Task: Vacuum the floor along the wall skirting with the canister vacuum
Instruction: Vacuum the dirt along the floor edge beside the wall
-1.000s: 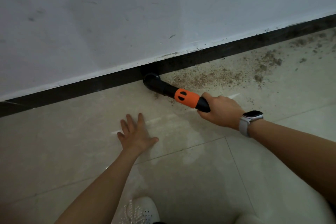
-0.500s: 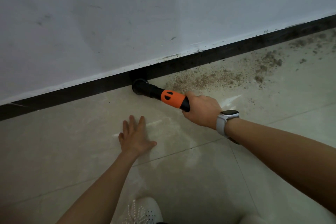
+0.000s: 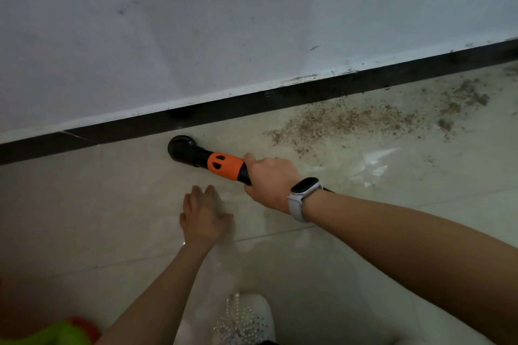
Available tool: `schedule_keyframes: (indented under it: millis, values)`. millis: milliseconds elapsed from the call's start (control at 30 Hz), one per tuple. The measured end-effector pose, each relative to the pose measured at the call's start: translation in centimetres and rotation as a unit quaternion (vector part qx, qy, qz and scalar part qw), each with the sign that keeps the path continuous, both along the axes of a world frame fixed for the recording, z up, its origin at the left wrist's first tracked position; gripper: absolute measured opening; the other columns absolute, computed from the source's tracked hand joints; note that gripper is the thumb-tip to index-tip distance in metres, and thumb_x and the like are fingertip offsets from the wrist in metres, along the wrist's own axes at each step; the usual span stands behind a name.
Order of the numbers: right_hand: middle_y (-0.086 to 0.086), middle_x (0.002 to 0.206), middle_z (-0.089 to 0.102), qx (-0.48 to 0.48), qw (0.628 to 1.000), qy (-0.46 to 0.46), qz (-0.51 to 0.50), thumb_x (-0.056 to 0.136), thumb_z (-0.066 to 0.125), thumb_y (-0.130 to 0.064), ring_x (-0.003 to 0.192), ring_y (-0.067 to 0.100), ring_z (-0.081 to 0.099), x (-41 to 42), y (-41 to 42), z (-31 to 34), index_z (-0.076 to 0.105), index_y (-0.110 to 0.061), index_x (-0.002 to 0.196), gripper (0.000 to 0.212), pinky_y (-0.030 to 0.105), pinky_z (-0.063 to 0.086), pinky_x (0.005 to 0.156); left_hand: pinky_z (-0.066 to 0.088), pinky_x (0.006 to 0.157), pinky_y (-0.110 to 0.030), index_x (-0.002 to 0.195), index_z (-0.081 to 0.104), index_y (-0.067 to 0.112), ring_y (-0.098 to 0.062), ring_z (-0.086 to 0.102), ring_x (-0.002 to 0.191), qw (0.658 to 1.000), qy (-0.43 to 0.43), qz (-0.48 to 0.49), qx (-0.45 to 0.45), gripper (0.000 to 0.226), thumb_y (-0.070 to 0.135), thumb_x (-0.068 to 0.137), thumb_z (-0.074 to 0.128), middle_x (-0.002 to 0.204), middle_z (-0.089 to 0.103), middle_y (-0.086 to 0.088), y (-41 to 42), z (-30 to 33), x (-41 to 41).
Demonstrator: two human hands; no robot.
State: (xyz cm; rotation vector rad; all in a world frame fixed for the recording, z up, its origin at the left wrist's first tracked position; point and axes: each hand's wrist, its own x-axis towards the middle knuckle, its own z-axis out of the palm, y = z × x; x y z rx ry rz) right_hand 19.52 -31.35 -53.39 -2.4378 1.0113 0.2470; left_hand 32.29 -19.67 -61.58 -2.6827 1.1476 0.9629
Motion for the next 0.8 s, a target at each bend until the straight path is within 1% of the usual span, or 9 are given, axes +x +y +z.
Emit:
schedule_keyframes:
  millis: [67,133,233,300,367,467,633,700,800]
  values:
    - [0.011,0.095,0.065,0.004,1.000,0.005,-0.024,0.091,0.049,-0.024,0.069,0.029,0.053,-0.8,-0.8,0.0,0.044,-0.011,0.114,0.026,0.031,0.033,0.058,0.016,0.116,-0.046,0.148,0.019,0.025,-0.027,-0.002,0.146,1.000,0.010,0.019,-0.005,0.078,0.035,0.085,0.063,0.158,0.001,-0.006,-0.1,0.0,-0.1]
    - [0.010,0.097,0.065,0.006,0.998,0.014,-0.068,0.091,0.051,-0.025,0.080,0.032,0.061,-2.6,-2.0,0.2,0.044,-0.012,0.114,0.028,0.031,0.034,0.061,0.015,0.116,-0.044,0.146,0.023,0.026,-0.026,-0.001,0.146,0.999,0.020,0.034,-0.012,0.075,0.035,0.084,0.064,0.158,0.002,-0.006,-0.4,0.1,-0.2]
    - [0.011,0.099,0.065,-0.014,0.993,0.040,-0.110,0.090,0.051,-0.026,0.088,0.033,0.063,-6.2,-3.2,0.4,0.045,-0.013,0.115,0.028,0.030,0.035,0.063,0.015,0.116,-0.044,0.143,0.028,0.027,-0.027,0.001,0.145,0.999,0.021,0.012,-0.025,0.071,0.036,0.083,0.065,0.158,0.004,-0.007,-0.9,0.5,-1.1]
    - [0.011,0.096,0.065,-0.031,0.989,0.056,-0.130,0.090,0.051,-0.027,0.085,0.034,0.063,-8.3,-3.3,0.4,0.045,-0.013,0.112,0.027,0.031,0.035,0.062,0.014,0.116,-0.046,0.144,0.026,0.027,-0.027,-0.001,0.145,0.999,0.025,-0.013,-0.025,0.073,0.037,0.083,0.065,0.158,0.002,-0.007,-1.1,0.6,-1.9]
    - [0.010,0.087,0.064,-0.041,0.986,0.067,-0.149,0.090,0.050,-0.027,0.071,0.033,0.058,-9.9,-3.3,0.4,0.043,-0.013,0.109,0.025,0.031,0.036,0.059,0.012,0.116,-0.046,0.147,0.020,0.028,-0.028,-0.005,0.145,0.999,0.028,-0.043,-0.015,0.077,0.040,0.084,0.064,0.158,-0.003,-0.006,-1.5,0.6,-2.8]
    - [0.002,0.073,0.050,-0.060,0.978,0.096,-0.173,0.091,0.050,-0.027,0.060,0.027,0.045,-12.3,-3.6,0.5,0.042,-0.013,0.106,0.022,0.030,0.034,0.054,0.010,0.116,-0.048,0.150,0.012,0.027,-0.029,-0.009,0.145,0.995,0.037,-0.096,0.000,0.082,0.043,0.086,0.061,0.158,-0.009,-0.006,-2.6,0.6,-4.4]
    - [-0.004,0.060,0.033,-0.078,0.966,0.121,-0.214,0.091,0.049,-0.027,0.048,0.018,0.034,-15.0,-3.9,0.9,0.034,-0.017,0.095,0.019,0.027,0.020,0.044,0.002,0.115,-0.054,0.150,0.005,0.029,-0.031,-0.017,0.144,0.986,0.047,-0.157,0.013,0.087,0.046,0.085,0.061,0.157,-0.017,-0.007,-4.8,0.3,-7.7]
    - [-0.004,0.060,0.036,-0.076,0.968,0.112,-0.211,0.091,0.048,-0.026,0.048,0.017,0.034,-15.3,-3.5,1.4,0.030,-0.018,0.093,0.020,0.027,0.021,0.044,0.001,0.114,-0.055,0.150,0.005,0.029,-0.030,-0.017,0.144,0.988,0.042,-0.148,0.008,0.090,0.046,0.083,0.063,0.158,-0.016,-0.005,-5.3,0.2,-8.2]
    - [0.004,0.074,0.055,-0.060,0.978,0.094,-0.174,0.091,0.049,-0.026,0.057,0.025,0.041,-14.7,-2.0,2.2,0.039,-0.016,0.100,0.017,0.028,0.031,0.053,0.003,0.116,-0.051,0.151,0.007,0.022,-0.025,-0.011,0.146,0.993,0.032,-0.108,-0.017,0.093,0.044,0.082,0.065,0.159,-0.009,-0.002,-5.4,0.0,-8.2]
